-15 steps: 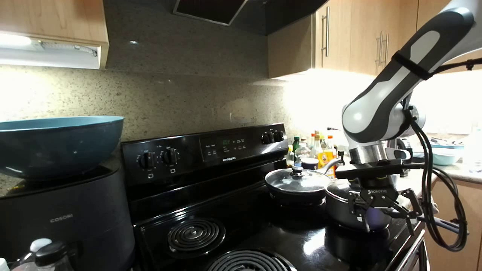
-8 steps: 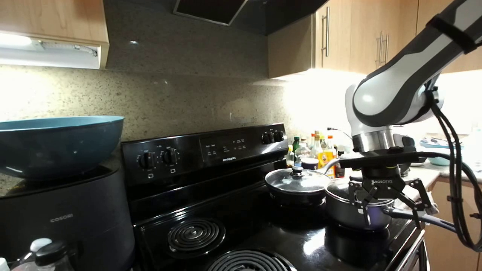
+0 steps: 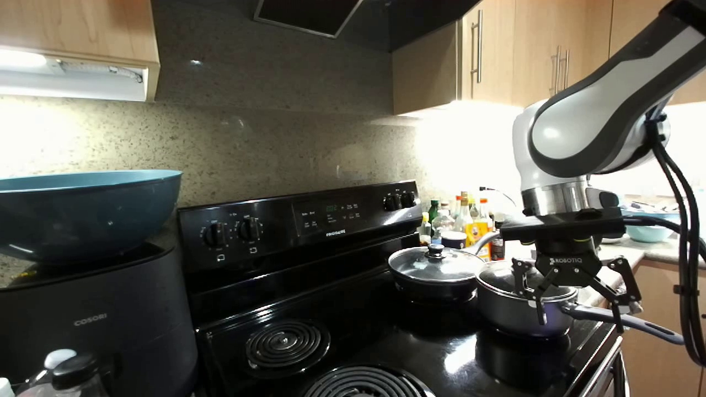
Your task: Rotate the pot at the front of the stove to the right
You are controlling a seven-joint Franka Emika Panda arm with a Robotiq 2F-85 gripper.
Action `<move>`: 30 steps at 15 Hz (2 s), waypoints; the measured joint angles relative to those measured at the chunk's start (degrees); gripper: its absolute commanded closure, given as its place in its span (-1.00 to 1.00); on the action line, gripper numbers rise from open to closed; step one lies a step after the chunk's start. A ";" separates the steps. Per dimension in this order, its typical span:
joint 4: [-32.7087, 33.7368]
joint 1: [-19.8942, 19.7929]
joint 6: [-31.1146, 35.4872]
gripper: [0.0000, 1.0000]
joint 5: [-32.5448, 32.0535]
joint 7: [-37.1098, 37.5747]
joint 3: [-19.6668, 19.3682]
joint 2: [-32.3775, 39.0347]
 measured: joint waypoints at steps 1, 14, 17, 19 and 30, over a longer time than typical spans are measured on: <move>0.00 -0.53 0.31 -1.00 -0.16 -0.31 -0.17 0.46; -0.66 -6.20 8.05 -1.00 -0.72 -5.52 -6.80 7.47; -1.64 -7.06 8.76 -1.00 -0.68 -5.52 -8.00 7.43; -1.92 -7.49 8.86 -1.00 -0.68 -5.52 -8.47 7.43; -1.94 -6.22 7.93 -1.00 -0.68 -5.52 -5.50 4.05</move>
